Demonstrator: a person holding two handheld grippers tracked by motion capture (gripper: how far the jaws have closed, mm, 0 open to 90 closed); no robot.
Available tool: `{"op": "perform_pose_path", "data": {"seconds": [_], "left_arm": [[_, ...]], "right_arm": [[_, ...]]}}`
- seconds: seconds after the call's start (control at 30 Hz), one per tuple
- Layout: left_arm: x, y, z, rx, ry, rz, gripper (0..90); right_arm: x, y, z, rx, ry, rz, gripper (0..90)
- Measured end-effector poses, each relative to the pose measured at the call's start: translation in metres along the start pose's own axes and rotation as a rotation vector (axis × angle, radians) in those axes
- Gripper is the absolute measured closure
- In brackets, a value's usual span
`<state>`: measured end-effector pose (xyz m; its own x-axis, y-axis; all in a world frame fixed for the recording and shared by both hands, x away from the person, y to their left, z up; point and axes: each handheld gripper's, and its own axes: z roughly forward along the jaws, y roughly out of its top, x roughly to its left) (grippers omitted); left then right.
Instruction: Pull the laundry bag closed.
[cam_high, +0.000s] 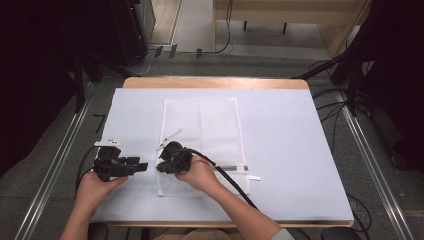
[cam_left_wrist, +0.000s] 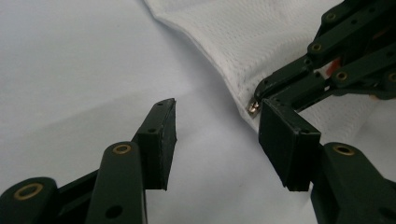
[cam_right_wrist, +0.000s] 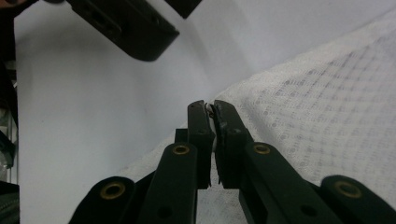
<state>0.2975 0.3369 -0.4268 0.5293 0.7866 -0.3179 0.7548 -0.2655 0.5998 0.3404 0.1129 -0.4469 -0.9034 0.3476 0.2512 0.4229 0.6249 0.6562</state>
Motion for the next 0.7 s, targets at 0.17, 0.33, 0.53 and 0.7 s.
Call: {"op": "perform_pose_path", "data": {"seconds": [0.17, 0.33, 0.53, 0.7], "left_arm": [[-0.004, 0.001, 0.002, 0.001, -0.030, 0.022, 47.8], [-0.010, 0.002, 0.009, 0.026, -0.060, 0.044, 47.7], [-0.016, 0.004, 0.017, 0.062, -0.092, 0.078, 48.0], [-0.021, 0.006, 0.025, 0.095, -0.109, 0.104, 51.9]], "right_arm": [[0.000, 0.003, -0.008, -0.022, -0.005, -0.002, 87.4], [0.003, 0.007, -0.015, -0.038, -0.016, -0.022, 87.4], [0.003, 0.009, -0.020, -0.059, -0.014, -0.027, 87.3], [0.006, 0.011, -0.024, -0.060, -0.004, -0.041, 87.3]]}}
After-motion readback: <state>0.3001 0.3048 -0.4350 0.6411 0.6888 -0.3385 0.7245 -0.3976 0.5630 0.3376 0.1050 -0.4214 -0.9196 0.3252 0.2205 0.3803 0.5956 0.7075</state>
